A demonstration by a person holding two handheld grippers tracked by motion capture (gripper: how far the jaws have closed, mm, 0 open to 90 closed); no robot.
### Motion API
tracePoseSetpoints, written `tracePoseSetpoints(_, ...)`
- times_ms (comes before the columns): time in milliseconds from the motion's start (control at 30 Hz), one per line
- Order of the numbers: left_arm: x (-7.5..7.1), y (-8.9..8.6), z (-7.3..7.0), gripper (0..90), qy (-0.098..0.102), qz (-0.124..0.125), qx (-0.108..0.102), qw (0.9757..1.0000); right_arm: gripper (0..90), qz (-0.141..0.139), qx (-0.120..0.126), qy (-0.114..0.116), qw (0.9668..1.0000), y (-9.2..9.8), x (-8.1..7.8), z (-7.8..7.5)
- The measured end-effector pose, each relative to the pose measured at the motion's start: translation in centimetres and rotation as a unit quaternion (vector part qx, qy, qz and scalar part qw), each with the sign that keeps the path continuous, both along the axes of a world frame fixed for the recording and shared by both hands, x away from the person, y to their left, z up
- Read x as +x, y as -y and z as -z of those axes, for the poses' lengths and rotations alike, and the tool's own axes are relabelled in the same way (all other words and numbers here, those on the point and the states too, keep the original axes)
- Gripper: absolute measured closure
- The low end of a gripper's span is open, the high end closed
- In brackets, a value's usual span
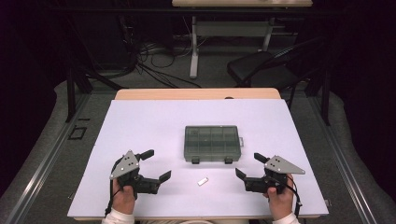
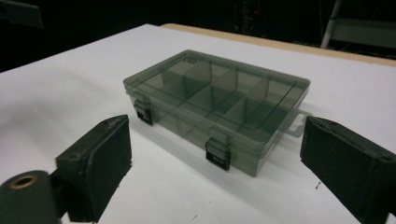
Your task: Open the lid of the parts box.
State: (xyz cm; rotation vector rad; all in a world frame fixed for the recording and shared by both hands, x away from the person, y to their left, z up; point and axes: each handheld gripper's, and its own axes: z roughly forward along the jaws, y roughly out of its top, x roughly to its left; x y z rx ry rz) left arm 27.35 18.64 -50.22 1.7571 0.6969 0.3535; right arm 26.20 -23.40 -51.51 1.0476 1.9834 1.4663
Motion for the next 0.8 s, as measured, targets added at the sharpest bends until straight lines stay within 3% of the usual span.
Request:
tracePoseSetpoints(100,0.3,0.0,0.1,2.1,-0.017,0.003,0.0,0.9999,6.0,-0.011,-0.002,-0.016,0.9998,-0.2,0.2,0.2)
tracePoseSetpoints(133,0.7,0.0,0.2,2.1,-0.038,-0.003,-0.003,0.9993,2.3,-0.02,0.023,-0.049,0.9984,-0.3,0.4,0.3)
tracePoseSetpoints(200,1.1,0.0,0.4,2.1,-0.053,-0.006,-0.01,0.9985,1.9,-0.025,0.043,-0.052,0.9974,-0.2,0.6,0.3)
tracePoseSetpoints(300,1.2,0.1,0.6,2.1,-0.058,-0.008,-0.011,0.9982,1.1,-0.008,0.033,-0.058,0.9977,-0.3,0.9,0.4)
tracePoseSetpoints(433,1.3,0.6,0.7,2.1,-0.064,-0.009,0.004,0.9979,1.9,0.005,0.029,-0.071,0.9971,-0.4,1.6,0.5)
tracePoseSetpoints(467,1.3,0.8,0.5,2.1,-0.06,-0.016,0.019,0.9979,2.1,0.006,0.031,-0.072,0.9969,-0.3,1.8,0.6)
tracePoseSetpoints(600,1.4,1.3,0.1,2.4,-0.061,-0.029,0.026,0.9974,4.4,0.025,0.026,-0.077,0.9964,0.1,2.2,0.7)
tracePoseSetpoints(667,1.4,1.5,0.0,3.8,-0.061,-0.035,0.034,0.997,6.6,0.031,0.021,-0.076,0.9964,0.1,2.4,0.7)
tracePoseSetpoints(733,1.7,2.2,-0.4,7.1,-0.068,-0.048,0.041,0.9957,14.8,0.048,0.01,-0.069,0.9964,0.3,2.5,0.7)
tracePoseSetpoints(800,2.0,2.8,-0.7,9.7,-0.077,-0.051,0.04,0.995,15.2,0.051,0.01,-0.072,0.9961,0.3,2.6,0.6)
